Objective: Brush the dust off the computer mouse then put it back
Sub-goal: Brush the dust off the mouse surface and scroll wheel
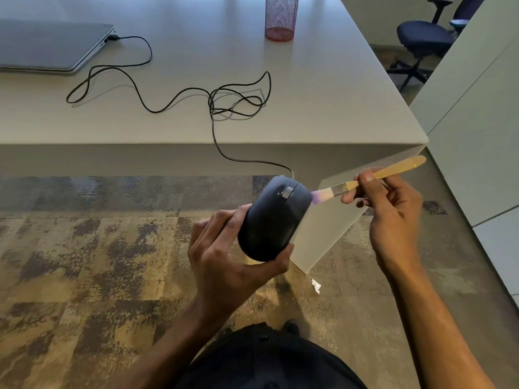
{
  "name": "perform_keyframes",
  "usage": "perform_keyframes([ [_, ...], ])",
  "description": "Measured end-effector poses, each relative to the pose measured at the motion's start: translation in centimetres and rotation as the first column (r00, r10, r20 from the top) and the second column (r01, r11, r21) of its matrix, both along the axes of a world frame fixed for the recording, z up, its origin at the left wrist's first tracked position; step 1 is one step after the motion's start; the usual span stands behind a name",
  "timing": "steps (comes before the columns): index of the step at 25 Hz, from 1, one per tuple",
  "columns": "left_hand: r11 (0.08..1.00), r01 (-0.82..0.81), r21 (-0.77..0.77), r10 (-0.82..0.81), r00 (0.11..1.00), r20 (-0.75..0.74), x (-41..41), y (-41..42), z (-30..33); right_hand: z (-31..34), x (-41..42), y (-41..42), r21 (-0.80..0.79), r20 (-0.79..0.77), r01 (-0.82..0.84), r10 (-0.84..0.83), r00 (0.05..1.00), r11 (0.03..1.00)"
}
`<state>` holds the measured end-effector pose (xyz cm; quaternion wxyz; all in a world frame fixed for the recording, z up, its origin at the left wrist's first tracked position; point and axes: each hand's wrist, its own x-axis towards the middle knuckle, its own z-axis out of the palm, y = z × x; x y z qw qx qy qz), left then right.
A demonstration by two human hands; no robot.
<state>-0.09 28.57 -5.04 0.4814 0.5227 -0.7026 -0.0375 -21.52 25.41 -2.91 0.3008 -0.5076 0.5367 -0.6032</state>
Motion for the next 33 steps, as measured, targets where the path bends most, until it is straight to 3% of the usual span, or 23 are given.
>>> perform_keyframes([
  [4, 1.000, 0.002, 0.000, -0.002, 1.000, 0.003, -0.5, -0.1, 0.0, 0.5, -0.5, 0.4, -0.099, 0.146, -0.091, 0.104, 0.984, 0.991],
  [8, 1.000, -0.005, 0.006, 0.005, 1.000, -0.003, -0.7, -0.1, 0.0, -0.4, -0.3, 0.2, -0.033, -0.022, 0.007, -0.008, 1.000, 0.999],
  [10, 1.000, -0.008, 0.009, 0.008, 1.000, 0.009, -0.8, -0.2, 0.0, -0.4, -0.4, 0.1, -0.058, 0.018, 0.043, -0.042, 0.999, 0.997],
  [13, 1.000, -0.008, 0.016, 0.007, 1.000, 0.019, -1.0, -0.2, -0.1, 0.3, -0.4, 0.8, -0.162, 0.102, -0.109, 0.126, 0.987, 0.981],
  [16, 1.000, -0.002, 0.012, 0.002, 1.000, 0.027, -1.1, -0.1, -0.2, 0.7, 0.3, 1.2, -0.177, 0.013, -0.221, 0.227, 0.974, 0.959],
  [22, 1.000, 0.002, 0.014, -0.002, 0.999, 0.045, -0.9, 0.2, -0.3, 0.7, 0.4, 0.1, -0.091, -0.039, 0.065, -0.068, 0.997, 0.994],
  [28, 1.000, -0.011, 0.004, 0.010, 0.998, 0.056, -0.7, 0.4, -0.1, 1.6, 1.5, 1.2, -0.237, -0.110, -0.082, 0.057, 0.992, 0.968],
  [33, 1.000, -0.019, 0.017, 0.018, 0.998, 0.058, -0.4, 0.5, -0.2, 1.9, 2.0, 1.5, -0.239, -0.180, 0.059, -0.104, 0.978, 0.969],
])
